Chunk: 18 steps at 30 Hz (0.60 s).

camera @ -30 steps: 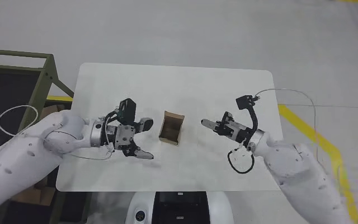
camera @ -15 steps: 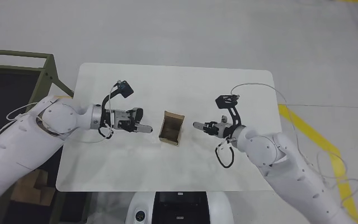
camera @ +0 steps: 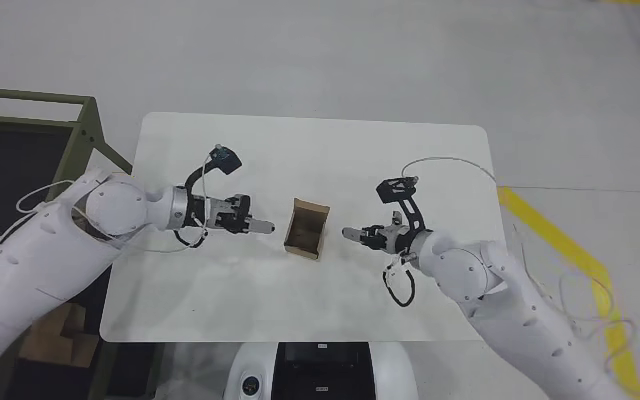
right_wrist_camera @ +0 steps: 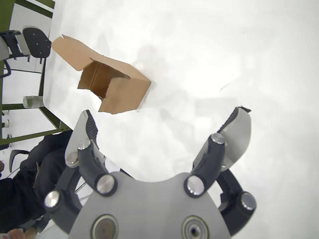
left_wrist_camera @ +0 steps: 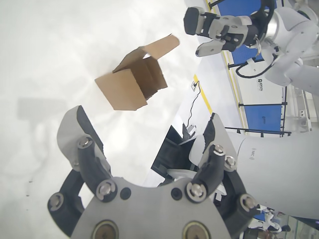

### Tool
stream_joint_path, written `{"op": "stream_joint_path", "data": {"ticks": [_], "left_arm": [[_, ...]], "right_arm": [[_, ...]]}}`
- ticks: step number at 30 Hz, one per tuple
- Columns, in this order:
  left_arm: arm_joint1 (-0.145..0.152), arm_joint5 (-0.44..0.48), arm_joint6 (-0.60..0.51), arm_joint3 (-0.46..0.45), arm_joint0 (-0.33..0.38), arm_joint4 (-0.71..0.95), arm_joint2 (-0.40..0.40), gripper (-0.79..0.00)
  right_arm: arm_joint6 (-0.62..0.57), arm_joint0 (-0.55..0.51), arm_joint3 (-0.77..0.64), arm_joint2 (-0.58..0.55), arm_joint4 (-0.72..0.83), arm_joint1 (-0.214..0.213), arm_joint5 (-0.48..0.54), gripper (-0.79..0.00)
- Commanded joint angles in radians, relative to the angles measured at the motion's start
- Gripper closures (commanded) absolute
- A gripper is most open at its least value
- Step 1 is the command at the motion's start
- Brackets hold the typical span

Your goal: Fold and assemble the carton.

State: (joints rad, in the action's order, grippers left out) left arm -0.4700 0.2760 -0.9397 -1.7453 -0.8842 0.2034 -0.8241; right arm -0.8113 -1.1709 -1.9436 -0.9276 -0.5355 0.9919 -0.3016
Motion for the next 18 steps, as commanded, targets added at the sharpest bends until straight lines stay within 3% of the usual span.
{"op": "stream_joint_path", "data": {"ticks": [1, 8, 18], "left_arm": [[-0.007, -0.064, -0.024, 0.001, 0.008, -0.002, 0.004, -0.785], [-0.046, -0.199, -0.050, 0.042, 0.043, -0.017, 0.042, -0.785], [-0.137, -0.425, -0.053, 0.077, 0.143, -0.172, 0.159, -0.785]], "right_arm": [[-0.037, 0.029, 0.023, 0.021, -0.007, 0.007, -0.013, -0.785], [-0.083, 0.145, 0.118, 0.118, -0.001, 0.051, -0.081, -0.785], [-0.114, 0.237, 0.208, 0.204, 0.004, 0.099, -0.109, -0.785]]}}
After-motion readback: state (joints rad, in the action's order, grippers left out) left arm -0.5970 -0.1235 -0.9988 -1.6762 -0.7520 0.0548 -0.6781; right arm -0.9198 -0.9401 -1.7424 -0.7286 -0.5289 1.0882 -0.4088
